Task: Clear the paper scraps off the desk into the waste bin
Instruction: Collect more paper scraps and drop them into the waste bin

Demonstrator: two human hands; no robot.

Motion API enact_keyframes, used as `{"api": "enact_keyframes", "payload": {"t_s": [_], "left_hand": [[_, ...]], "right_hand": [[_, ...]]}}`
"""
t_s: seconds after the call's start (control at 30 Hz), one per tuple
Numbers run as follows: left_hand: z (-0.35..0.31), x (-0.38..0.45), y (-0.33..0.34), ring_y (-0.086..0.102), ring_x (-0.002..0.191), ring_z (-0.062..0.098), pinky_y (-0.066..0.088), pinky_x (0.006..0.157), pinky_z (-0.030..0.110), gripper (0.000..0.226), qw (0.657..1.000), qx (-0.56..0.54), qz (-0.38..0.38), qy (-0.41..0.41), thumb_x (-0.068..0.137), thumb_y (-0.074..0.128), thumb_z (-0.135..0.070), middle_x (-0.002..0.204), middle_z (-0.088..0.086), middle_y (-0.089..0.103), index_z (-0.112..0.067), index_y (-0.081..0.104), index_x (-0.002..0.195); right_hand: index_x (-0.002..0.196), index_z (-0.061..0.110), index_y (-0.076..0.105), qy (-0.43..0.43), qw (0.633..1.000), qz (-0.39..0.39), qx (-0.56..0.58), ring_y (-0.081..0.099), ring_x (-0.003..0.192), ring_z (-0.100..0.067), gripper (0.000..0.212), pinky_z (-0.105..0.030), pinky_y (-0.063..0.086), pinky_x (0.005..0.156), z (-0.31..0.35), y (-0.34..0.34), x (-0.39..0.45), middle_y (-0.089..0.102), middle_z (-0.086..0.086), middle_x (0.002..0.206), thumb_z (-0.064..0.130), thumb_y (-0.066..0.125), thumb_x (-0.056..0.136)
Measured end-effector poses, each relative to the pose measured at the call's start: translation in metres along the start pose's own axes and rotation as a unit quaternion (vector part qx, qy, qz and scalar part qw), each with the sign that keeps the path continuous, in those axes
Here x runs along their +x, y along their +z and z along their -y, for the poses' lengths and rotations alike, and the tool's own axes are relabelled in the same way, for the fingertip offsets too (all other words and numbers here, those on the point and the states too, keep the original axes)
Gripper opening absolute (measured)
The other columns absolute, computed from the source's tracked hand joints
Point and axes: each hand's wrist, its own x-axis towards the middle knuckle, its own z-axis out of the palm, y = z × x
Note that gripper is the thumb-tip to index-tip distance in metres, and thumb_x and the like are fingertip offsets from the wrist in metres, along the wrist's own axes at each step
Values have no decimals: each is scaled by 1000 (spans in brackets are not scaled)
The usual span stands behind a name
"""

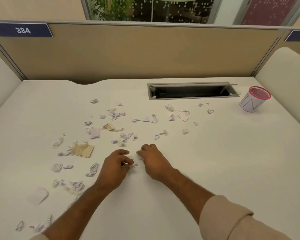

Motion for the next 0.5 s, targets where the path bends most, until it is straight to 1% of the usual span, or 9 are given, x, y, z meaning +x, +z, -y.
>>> {"api": "enact_keyframes", "payload": {"t_s": [0.07, 0.13, 0.17, 0.27, 0.33, 0.37, 0.43, 0.47, 0.5], "left_hand": [[-1, 2, 2, 62, 88, 8, 40, 78, 3, 14, 999, 24, 42, 6, 84, 71, -5, 119, -12, 53, -17, 78, 87], [0, 4, 6, 61, 94, 10, 42, 82, 10, 16, 996, 52, 73, 16, 85, 68, -3, 119, -9, 53, -16, 78, 89], [0, 5, 8, 60, 95, 10, 43, 82, 10, 17, 994, 63, 83, 20, 85, 68, -2, 117, -7, 54, -15, 78, 90], [0, 10, 13, 61, 94, 12, 38, 73, 2, 16, 994, 75, 80, 14, 85, 67, -1, 101, -4, 57, -13, 77, 90], [-2, 13, 15, 63, 92, 11, 36, 72, 3, 15, 994, 74, 74, -8, 85, 67, -1, 91, -6, 58, -12, 77, 88], [-2, 14, 15, 63, 88, 7, 36, 72, 3, 14, 995, 70, 73, -18, 84, 67, -1, 88, -7, 59, -11, 77, 86], [-3, 14, 13, 59, 74, -5, 36, 66, -2, 15, 996, 41, 66, -34, 82, 69, 1, 81, -10, 62, -11, 77, 80], [-4, 12, 12, 57, 68, -8, 36, 63, -3, 14, 997, 14, 57, -47, 81, 70, 1, 77, -12, 64, -11, 77, 78], [-4, 10, 11, 58, 64, -7, 38, 60, -2, 13, 997, -23, 47, -63, 80, 73, -1, 73, -14, 66, -13, 76, 77]], "right_hand": [[117, 10, 60, 5, 1000, -17, -4, 43, 108, -23, 36, -34, 45, 87, -2, 2, -5, 52, -6, 114, -1, 42, 88], [111, 9, 63, 18, 999, -30, 3, 45, 104, -21, 31, -32, 44, 83, -6, 4, -11, 53, -6, 108, 0, 42, 90], [108, 8, 63, 22, 999, -35, 6, 46, 102, -21, 29, -32, 44, 83, -7, 5, -14, 54, -6, 106, 1, 41, 90], [102, 8, 63, 28, 999, -32, 4, 48, 99, -21, 27, -33, 43, 83, -12, 6, -21, 56, -7, 104, 1, 41, 88], [101, 9, 63, 41, 999, -32, 11, 50, 98, -21, 26, -31, 43, 83, -16, 6, -24, 57, -6, 102, 1, 42, 87], [101, 9, 64, 52, 998, -34, 23, 51, 97, -20, 26, -30, 43, 84, -18, 5, -26, 58, -5, 103, 1, 43, 87], [98, 10, 67, 104, 988, -61, 95, 56, 95, -15, 24, -23, 45, 84, -19, 3, -29, 63, -2, 101, 2, 47, 87], [94, 10, 70, 150, 972, -85, 162, 59, 89, -12, 22, -18, 47, 79, -19, 0, -30, 66, 1, 97, 2, 51, 86], [89, 11, 72, 198, 941, -106, 253, 61, 81, -9, 19, -14, 48, 72, -18, -2, -32, 69, 3, 90, 1, 56, 85]]}}
